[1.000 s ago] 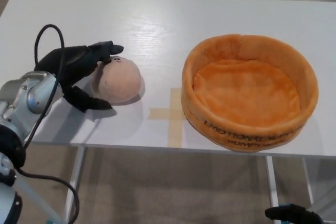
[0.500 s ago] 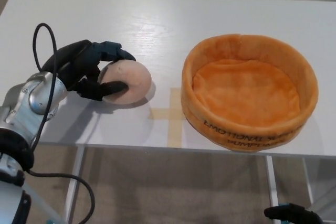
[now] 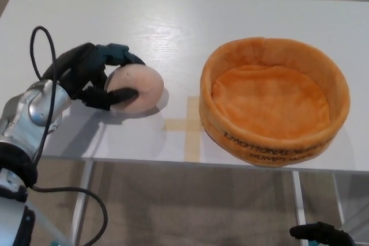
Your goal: Use the left hand to pick up the pink round toy on the left and place it inside the orange plate on the desk.
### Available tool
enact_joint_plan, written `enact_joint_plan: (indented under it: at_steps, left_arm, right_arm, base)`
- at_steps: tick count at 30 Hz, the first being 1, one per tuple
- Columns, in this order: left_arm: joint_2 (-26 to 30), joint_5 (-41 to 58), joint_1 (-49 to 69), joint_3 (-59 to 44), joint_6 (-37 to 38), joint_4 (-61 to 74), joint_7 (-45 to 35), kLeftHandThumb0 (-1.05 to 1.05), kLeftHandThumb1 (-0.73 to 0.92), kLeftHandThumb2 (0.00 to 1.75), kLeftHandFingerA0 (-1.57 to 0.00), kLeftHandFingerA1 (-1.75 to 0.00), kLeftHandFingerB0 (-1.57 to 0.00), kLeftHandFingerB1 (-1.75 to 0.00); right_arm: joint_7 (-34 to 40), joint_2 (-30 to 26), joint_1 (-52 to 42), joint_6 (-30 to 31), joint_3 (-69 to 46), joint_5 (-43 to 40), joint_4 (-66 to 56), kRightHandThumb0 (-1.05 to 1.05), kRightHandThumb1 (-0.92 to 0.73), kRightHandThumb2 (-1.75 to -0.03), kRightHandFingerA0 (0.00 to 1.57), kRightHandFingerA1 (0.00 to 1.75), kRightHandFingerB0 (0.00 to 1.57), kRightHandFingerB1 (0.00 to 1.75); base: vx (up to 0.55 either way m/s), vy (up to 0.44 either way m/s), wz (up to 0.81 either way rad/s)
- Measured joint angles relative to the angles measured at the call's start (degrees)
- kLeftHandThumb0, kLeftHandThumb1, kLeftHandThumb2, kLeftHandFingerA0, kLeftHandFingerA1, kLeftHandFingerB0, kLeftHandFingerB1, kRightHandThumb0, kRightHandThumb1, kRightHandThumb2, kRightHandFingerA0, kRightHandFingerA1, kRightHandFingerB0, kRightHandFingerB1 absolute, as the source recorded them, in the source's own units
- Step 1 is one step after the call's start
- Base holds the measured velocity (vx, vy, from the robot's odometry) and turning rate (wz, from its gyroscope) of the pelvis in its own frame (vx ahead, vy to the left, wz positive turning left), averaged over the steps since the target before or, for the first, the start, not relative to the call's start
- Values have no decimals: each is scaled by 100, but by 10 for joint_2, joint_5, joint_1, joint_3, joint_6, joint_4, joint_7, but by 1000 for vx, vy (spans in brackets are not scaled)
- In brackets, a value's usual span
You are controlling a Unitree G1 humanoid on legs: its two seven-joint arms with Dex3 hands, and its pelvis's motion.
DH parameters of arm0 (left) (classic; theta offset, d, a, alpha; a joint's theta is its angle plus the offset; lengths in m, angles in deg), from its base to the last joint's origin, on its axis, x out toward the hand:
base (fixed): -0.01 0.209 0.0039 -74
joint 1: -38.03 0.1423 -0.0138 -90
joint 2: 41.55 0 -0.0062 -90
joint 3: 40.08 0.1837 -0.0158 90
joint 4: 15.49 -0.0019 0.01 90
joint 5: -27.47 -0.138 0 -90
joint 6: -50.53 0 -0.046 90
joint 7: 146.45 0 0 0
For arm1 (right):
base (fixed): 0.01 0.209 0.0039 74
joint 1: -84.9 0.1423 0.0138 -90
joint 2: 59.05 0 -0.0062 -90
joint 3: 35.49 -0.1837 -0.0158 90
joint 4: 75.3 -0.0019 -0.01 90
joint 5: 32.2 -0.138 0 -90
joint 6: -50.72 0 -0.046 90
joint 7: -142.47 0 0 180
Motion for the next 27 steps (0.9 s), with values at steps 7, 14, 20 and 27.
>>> enact_joint_plan:
  at_steps: [7, 14, 20, 27]
  left_arm:
    - [5, 7, -29, -18, 1, 7, 9, -12, 69, 79, -111, -96, -88, -75]
    - [8, 8, -66, -21, 0, 15, 24, -12, 70, 81, -106, -119, -89, -83]
    - [-3, 8, -89, -19, 1, 25, 27, -18, 71, 76, -108, -113, -90, -80]
    - [-46, 3, -117, 2, -3, 41, 30, -19, 69, 80, -104, -118, -90, -80]
  right_arm:
    - [0, 0, 0, 0, 0, 0, 0, -12, -52, -58, 69, 97, 62, 83]
    - [0, 0, 0, 0, 0, -1, 0, -12, -54, -57, 63, 92, 58, 79]
    - [0, 0, 0, 0, 1, 0, 0, -11, -53, -58, 68, 96, 59, 80]
    - [1, 1, 0, 0, 1, 0, 1, -10, -51, -60, 69, 96, 61, 82]
  base:
    - [0, 0, 0]
    - [0, 0, 0]
    - [0, 0, 0]
    - [0, 0, 0]
